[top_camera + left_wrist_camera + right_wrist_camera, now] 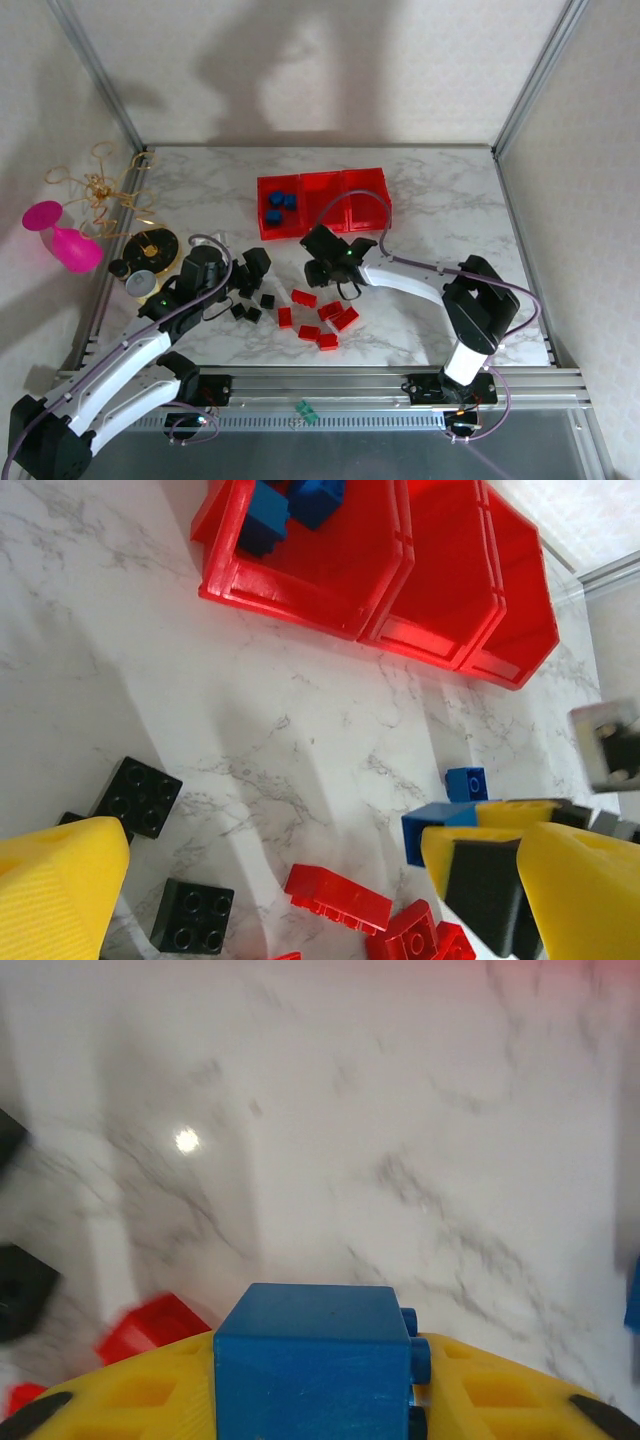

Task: Sort the legos into containers by color
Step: Pick up the lego from the bottom-center of the table, then place the lego in the container.

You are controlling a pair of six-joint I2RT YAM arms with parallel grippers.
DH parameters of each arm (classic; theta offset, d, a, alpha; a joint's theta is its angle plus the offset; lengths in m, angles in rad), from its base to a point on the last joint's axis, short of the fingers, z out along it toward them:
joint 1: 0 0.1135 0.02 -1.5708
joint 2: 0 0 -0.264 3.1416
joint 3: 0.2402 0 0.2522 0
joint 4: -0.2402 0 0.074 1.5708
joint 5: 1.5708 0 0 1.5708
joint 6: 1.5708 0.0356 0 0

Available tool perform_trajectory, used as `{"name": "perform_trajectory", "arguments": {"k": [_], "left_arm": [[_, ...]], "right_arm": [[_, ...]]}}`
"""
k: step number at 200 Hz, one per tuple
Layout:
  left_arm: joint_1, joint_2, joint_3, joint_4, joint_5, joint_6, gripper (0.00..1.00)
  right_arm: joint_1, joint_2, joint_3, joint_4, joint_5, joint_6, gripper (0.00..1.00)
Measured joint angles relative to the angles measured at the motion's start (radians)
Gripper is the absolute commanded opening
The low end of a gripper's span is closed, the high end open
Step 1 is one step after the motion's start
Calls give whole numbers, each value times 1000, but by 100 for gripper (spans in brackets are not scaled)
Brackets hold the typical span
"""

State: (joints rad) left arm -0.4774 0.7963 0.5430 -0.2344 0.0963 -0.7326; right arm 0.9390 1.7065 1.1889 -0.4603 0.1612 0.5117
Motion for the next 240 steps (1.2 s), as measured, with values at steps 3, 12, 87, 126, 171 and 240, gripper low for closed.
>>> {"name": "perform_trajectory", "arguments": {"k": [3, 12, 87, 126, 171, 240], "left_arm": [[2, 3, 3, 0, 0, 1, 100], [12, 11, 14, -1, 1, 8, 100], [128, 70, 56, 9, 1, 47, 100], [152, 124, 83, 30, 1, 67, 100], [168, 161, 90, 58, 1, 72, 100], [173, 170, 91, 77, 13, 75, 100]], "right_arm": [[-2, 3, 13, 0, 1, -3, 41], [-8, 18, 60, 4, 6, -10, 41], [-64, 296, 441, 122, 98, -117, 41], [-102, 455, 629, 151, 135, -183, 42], [-117, 627, 860, 157, 160, -256, 52], [-125, 652, 908, 149, 149, -290, 65]]}}
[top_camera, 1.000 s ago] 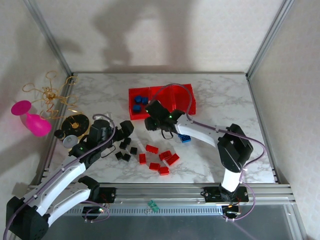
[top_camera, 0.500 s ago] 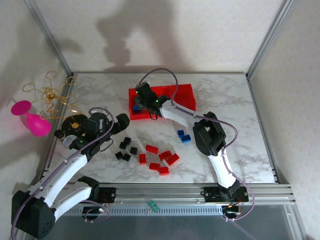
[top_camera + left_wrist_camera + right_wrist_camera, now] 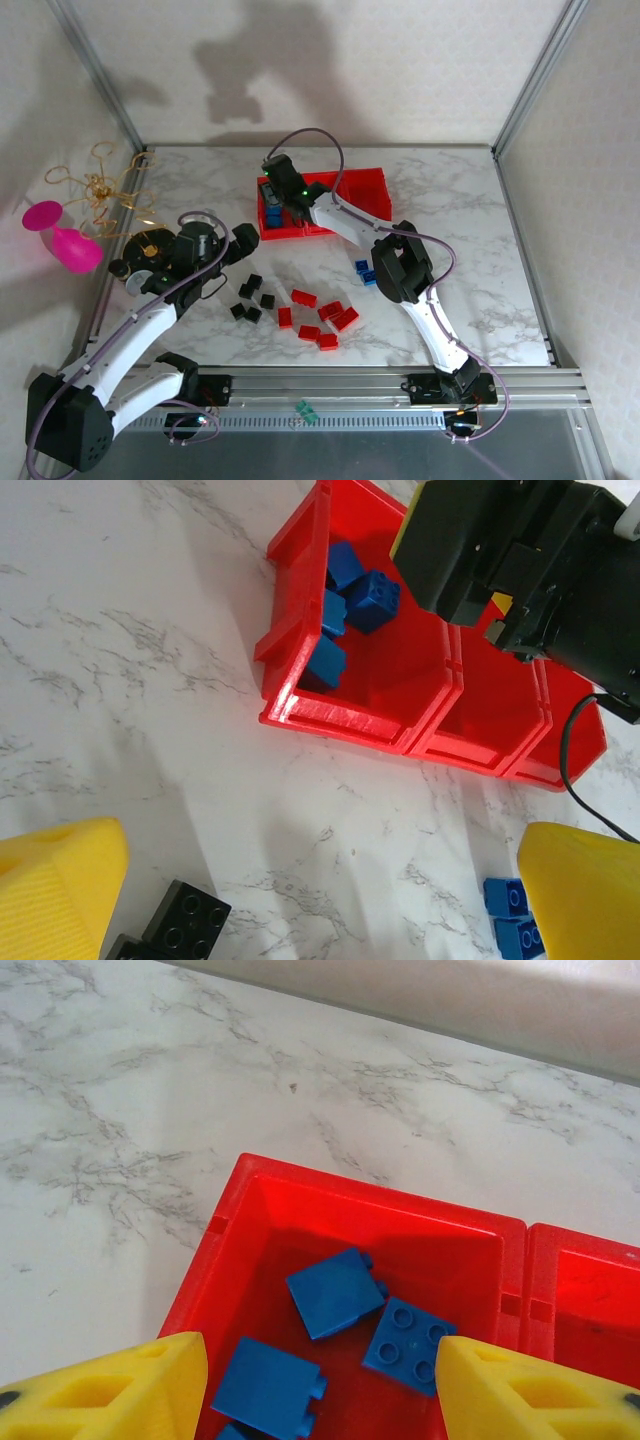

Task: Sort the legos into containers by color
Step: Place the lego in the container, then pick up the lego from the center of the table.

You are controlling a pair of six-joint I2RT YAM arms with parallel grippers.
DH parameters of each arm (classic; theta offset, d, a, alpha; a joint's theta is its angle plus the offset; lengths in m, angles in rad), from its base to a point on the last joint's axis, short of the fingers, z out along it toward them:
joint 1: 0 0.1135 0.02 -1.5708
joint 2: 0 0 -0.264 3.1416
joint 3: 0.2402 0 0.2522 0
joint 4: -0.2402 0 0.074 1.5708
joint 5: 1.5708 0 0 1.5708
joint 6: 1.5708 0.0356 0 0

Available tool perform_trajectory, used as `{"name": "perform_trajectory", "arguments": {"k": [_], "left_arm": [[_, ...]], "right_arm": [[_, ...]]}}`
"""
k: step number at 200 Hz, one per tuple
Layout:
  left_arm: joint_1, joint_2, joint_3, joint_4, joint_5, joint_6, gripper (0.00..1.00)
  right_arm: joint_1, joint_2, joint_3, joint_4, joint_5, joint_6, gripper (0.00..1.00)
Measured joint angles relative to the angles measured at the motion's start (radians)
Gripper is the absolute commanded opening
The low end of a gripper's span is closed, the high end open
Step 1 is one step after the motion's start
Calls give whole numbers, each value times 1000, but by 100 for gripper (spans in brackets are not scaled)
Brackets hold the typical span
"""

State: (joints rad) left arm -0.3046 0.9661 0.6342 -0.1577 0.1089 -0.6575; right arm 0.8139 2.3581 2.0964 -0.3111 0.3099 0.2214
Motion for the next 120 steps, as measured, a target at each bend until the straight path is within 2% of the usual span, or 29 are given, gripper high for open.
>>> {"name": "perform_trajectory", "arguments": {"k": [24, 75, 120], "left_arm": [[0, -5, 4, -3, 8, 3, 100], [-18, -63, 8, -4, 35, 3, 100], [-131, -70, -6, 9, 35, -25, 100]], "right_arm": [[0, -82, -97, 1, -26, 14, 67], [-3, -444, -485, 14, -33, 105, 72], [-25, -665, -778, -17, -33, 200, 77]]}}
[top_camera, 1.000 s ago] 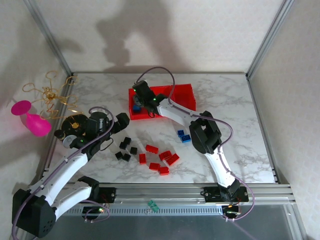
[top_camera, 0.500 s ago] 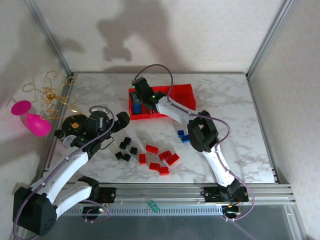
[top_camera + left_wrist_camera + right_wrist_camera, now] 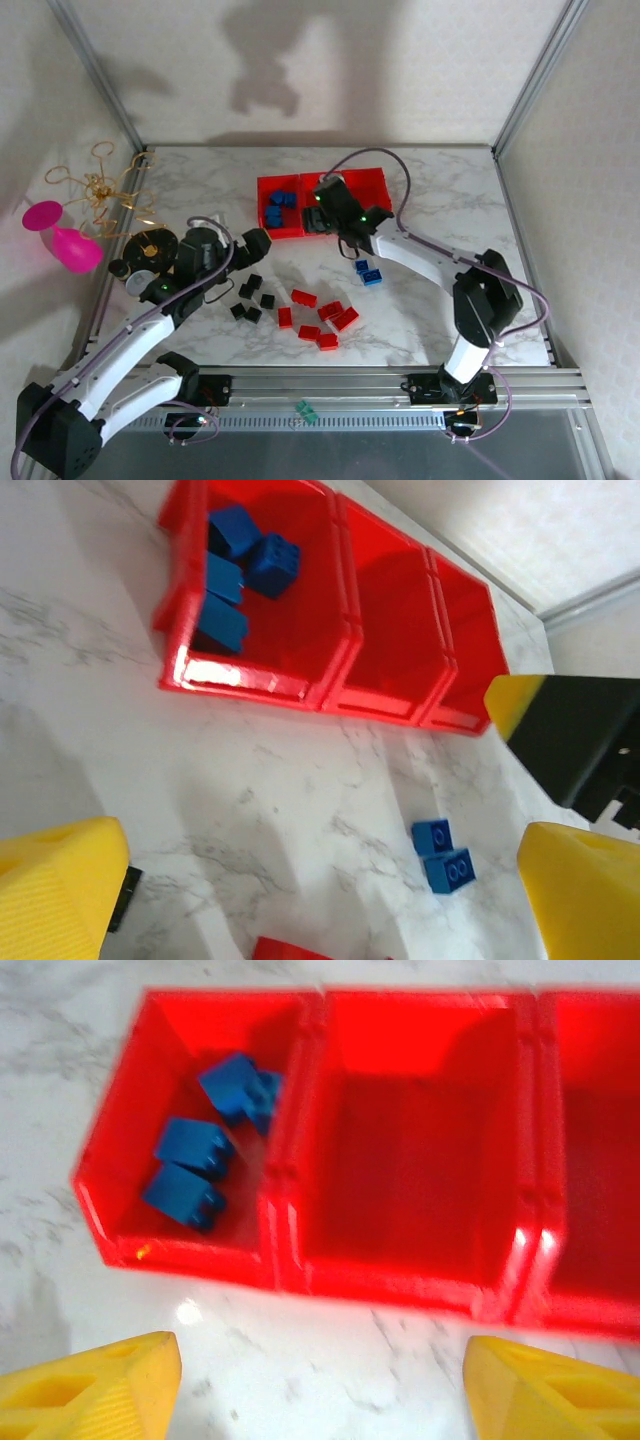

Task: Sort the legos into containers by color
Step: Pick up the lego from the center of the table.

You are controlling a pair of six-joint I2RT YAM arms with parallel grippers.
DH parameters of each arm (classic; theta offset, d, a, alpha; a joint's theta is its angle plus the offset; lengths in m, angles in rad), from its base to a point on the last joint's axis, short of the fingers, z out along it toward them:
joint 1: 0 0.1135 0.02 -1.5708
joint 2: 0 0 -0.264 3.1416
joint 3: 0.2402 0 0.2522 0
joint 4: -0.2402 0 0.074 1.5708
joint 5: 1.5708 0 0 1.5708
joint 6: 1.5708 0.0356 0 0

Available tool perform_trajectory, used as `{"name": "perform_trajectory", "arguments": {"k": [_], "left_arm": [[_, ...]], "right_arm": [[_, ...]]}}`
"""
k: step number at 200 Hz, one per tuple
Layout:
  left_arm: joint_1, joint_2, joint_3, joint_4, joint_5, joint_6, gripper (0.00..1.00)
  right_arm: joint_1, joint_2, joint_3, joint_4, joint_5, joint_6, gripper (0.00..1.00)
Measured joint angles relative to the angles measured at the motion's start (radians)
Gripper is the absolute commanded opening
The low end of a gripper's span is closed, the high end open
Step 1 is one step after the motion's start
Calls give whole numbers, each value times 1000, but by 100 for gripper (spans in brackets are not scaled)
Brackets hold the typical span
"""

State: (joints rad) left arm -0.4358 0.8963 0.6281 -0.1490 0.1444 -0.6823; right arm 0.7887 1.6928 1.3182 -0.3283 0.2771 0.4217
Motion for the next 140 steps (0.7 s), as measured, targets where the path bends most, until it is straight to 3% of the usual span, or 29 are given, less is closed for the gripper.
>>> {"name": "perform_trajectory", "arguments": {"k": [48, 140], "left_arm": [[-105, 3, -39, 25, -25, -48, 100], [-214, 50, -81, 126, -79, -112, 100]], "right_arm": [[-27, -138, -225, -98, -2, 67, 81], [-136, -256, -394, -177, -73, 73, 86]]}}
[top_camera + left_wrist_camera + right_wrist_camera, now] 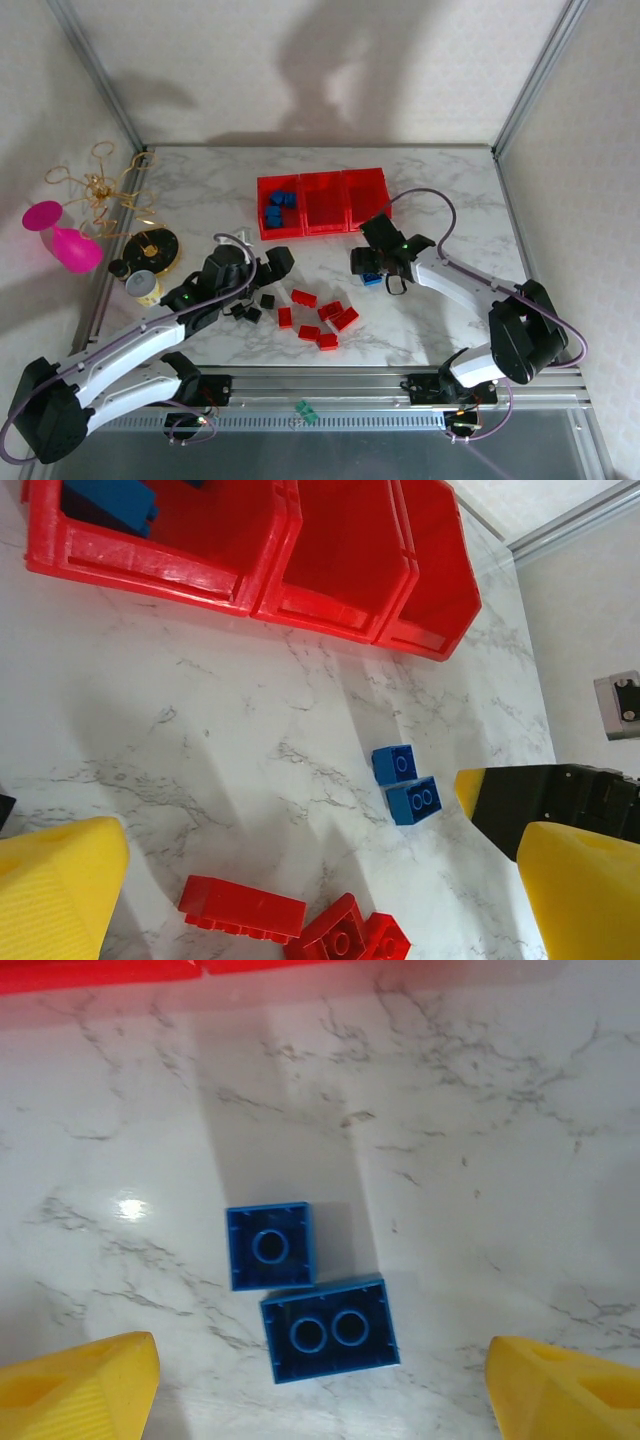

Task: Sort the legos into containers by color
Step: Pick up the lego from the center of the table.

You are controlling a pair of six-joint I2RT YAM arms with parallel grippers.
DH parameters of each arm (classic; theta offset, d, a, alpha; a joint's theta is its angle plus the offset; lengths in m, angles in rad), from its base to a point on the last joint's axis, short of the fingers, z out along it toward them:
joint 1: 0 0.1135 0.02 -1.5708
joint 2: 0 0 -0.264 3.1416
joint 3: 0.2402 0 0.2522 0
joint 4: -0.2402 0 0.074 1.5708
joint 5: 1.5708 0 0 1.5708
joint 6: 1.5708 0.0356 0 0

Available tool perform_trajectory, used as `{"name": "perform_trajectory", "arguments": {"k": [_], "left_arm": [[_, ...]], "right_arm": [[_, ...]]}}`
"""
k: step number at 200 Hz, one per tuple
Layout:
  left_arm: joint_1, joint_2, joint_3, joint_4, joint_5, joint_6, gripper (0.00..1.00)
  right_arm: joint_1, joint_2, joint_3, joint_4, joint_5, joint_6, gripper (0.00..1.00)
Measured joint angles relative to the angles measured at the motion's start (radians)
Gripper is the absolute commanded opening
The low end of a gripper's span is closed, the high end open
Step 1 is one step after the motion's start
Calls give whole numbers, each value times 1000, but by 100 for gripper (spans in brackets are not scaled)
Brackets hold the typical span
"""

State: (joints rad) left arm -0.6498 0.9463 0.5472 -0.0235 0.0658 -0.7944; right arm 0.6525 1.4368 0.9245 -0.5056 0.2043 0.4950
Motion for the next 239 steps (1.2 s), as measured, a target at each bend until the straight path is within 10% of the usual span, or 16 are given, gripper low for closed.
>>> {"name": "perform_trajectory", "arguments": {"k": [58, 239], "left_arm": [[-30, 53, 0, 28, -15, -7, 100], [-37, 84, 0, 26, -71, -7, 100]], "right_arm": [[-18, 39, -5, 3, -52, -36, 85], [-20, 356, 147, 99, -52, -165, 33]]}}
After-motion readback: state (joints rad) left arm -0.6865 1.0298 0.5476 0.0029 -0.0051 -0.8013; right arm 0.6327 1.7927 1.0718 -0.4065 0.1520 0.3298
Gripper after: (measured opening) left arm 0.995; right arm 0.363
